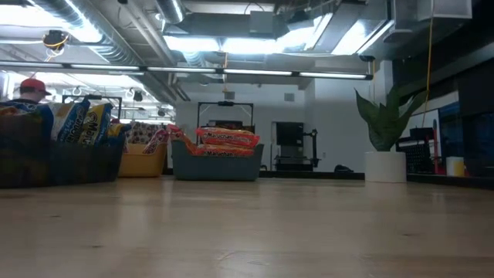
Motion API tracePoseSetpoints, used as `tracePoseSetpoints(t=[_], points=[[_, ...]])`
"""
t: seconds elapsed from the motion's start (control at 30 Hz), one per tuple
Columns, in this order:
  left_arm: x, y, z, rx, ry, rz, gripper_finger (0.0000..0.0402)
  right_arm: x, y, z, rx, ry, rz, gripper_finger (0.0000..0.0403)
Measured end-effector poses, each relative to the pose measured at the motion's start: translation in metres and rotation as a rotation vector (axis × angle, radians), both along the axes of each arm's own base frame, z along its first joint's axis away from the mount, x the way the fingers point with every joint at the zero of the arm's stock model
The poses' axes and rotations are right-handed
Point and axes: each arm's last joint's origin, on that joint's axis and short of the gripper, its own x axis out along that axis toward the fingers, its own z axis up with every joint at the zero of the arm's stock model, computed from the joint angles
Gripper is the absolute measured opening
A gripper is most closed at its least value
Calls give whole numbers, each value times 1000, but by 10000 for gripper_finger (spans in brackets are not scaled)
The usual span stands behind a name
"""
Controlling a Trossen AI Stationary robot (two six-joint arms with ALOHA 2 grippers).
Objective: Sort Maruchan noodles
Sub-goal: Return to Home Position
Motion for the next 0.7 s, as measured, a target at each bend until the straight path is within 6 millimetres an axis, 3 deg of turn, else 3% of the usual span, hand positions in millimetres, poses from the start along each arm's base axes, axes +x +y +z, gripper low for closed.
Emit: tracePoseSetpoints(t=[0.17, 0.3, 0.5, 0.7], points=[[-1, -3, -5, 31, 69, -43, 222, -1, 22, -23, 112, -153, 456, 26], [3, 2, -13, -20, 119, -21, 222, 24, 6, -53, 131, -341, 741, 26], [13, 10, -51, -81, 142, -25, 222, 65, -34, -128, 184, -580, 862, 26], [22, -4, -92, -90, 34, -161, 222, 69, -23, -159, 101, -763, 893, 26]])
